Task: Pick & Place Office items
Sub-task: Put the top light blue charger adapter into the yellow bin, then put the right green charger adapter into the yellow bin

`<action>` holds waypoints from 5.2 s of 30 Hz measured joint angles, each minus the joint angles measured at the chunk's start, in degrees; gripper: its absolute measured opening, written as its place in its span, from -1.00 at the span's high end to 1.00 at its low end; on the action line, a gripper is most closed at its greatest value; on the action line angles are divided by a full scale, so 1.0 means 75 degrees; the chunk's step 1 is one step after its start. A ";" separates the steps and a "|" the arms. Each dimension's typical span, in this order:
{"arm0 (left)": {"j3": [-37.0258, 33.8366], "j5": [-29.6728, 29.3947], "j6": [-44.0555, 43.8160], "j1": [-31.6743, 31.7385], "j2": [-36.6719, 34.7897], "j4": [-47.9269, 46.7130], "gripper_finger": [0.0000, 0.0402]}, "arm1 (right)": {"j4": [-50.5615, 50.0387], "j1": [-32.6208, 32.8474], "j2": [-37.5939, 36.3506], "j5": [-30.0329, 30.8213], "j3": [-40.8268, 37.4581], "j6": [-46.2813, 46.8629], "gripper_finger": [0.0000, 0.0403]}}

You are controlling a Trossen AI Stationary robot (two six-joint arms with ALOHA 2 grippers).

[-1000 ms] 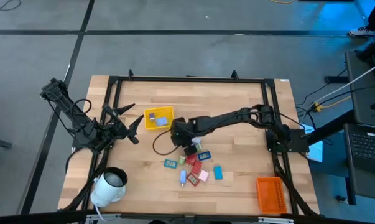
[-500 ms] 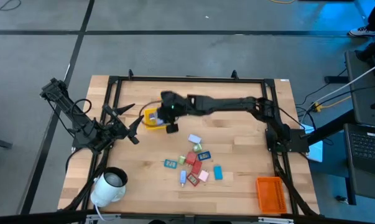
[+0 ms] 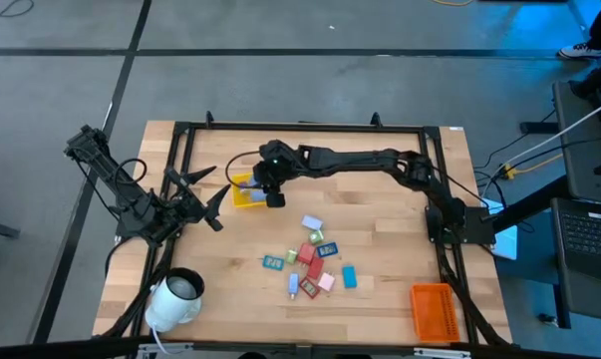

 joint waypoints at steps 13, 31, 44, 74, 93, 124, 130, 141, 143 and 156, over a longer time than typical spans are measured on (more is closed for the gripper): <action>0.0000 0.0003 0.0020 -0.0003 0.0003 -0.0059 -0.30 | -0.0193 -0.0017 0.0032 0.0019 0.0012 0.0034 0.25; -0.0724 0.0002 -0.0001 -0.0111 -0.0012 0.0591 -0.30 | -0.5489 0.1745 -0.0838 0.0557 0.0012 0.1018 0.25; -0.0895 0.0000 -0.0020 -0.0849 0.0571 0.2017 -0.30 | -0.5439 0.2970 -0.1357 0.1848 -0.0895 0.2717 0.25; -0.0656 0.0117 0.0180 -0.0429 0.1553 0.2952 -0.30 | 0.2104 0.2052 -0.4752 0.0899 -0.7834 0.1744 -0.09; -0.0656 -0.0003 0.0399 -0.0475 0.1553 0.2940 -0.30 | 0.2771 0.2143 -0.3775 0.0239 -0.7829 0.1753 -0.25; -0.0653 0.0000 0.0403 -0.0474 0.1553 0.2939 -0.30 | 0.3256 0.2099 -0.3427 0.0446 -0.7304 0.2053 0.26; -0.0653 0.0000 0.0402 -0.0475 0.1553 0.2940 -0.30 | 0.3189 0.1893 -0.3427 0.1335 -0.6226 0.0834 0.17; -0.0650 0.0001 0.0511 -0.0472 0.1553 0.2911 -0.30 | 0.3204 0.0137 -0.3019 0.0342 -0.4718 0.0726 0.17; -0.0650 0.0003 0.0539 -0.0458 0.1553 0.2908 -0.30 | 0.3231 -0.0066 -0.2519 -0.0032 -0.4286 0.0776 0.17; -0.0650 0.0003 0.0530 -0.0644 0.1550 0.2911 -0.30 | 0.1153 -0.0251 -0.0541 -0.0642 -0.1982 0.0746 0.09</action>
